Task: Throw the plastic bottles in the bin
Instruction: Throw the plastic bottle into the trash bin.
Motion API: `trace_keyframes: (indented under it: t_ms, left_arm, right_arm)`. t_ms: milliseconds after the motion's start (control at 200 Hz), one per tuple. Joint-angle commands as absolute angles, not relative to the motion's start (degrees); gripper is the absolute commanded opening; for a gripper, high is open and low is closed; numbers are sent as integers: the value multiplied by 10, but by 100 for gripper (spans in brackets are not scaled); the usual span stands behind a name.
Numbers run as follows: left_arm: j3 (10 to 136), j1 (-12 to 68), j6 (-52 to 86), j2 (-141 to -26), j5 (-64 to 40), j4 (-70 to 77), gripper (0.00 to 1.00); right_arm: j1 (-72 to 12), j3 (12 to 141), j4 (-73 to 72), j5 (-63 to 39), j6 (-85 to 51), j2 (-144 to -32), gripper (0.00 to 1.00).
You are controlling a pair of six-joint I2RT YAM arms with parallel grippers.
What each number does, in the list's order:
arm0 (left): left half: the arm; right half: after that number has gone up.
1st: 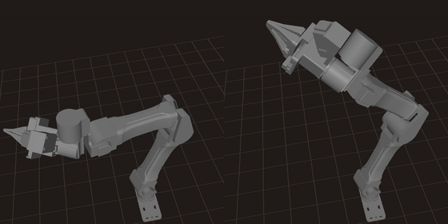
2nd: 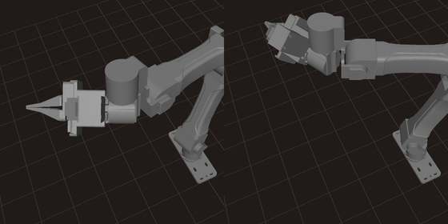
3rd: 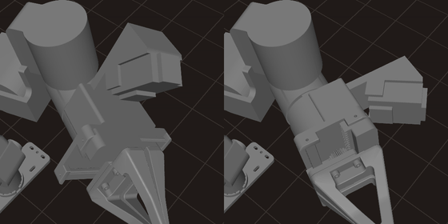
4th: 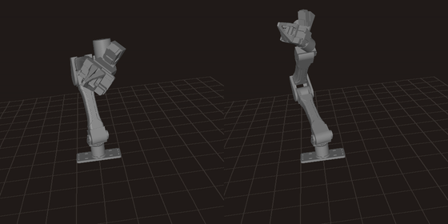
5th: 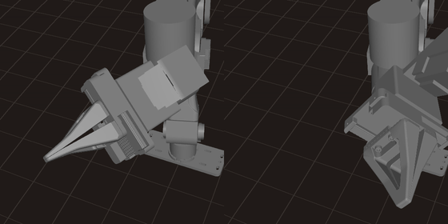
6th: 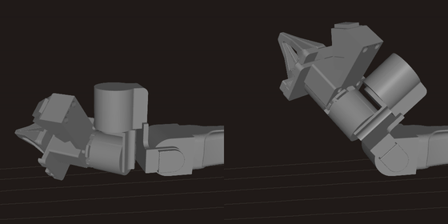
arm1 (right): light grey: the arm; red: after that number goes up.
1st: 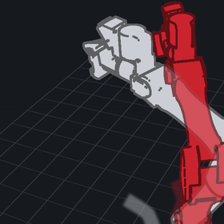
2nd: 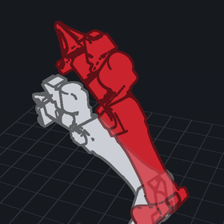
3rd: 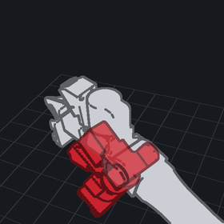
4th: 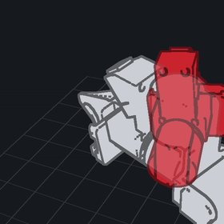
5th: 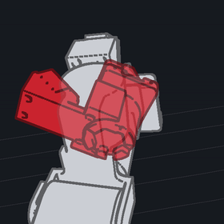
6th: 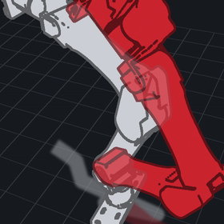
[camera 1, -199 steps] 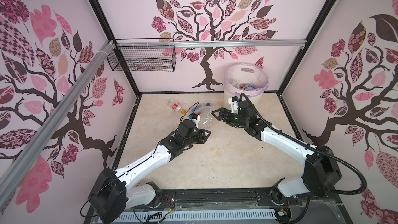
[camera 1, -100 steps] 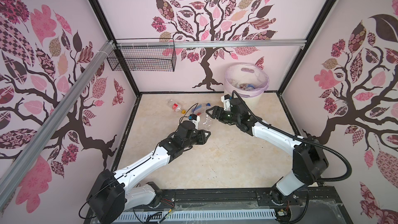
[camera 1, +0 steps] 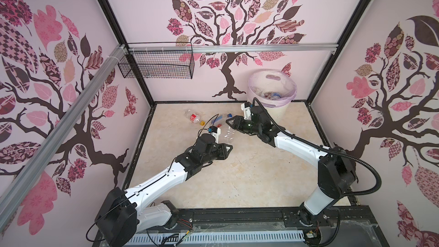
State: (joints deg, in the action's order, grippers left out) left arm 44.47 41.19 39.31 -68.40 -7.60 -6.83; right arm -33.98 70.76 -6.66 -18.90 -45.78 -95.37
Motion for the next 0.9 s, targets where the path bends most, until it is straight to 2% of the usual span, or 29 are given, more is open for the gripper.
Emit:
trace_keyframes:
  t_ms: [0, 275, 706, 896]
  left_arm:
    - [429, 415, 398, -674, -72, -59, 32]
    - [423, 417, 400, -671, -69, -60, 41]
    - [444, 419, 384, -649, -48, -104, 85]
    - [474, 419, 364, -632, -23, -132, 97]
  right_arm:
    - [-343, 715, -70, -185, -454, -958, 45]
    - [-343, 690, -78, -186, -454, -946, 40]
    - [-342, 718, -13, -142, -385, -932, 40]
    - [-333, 796, 53, -106, -325, -932, 40]
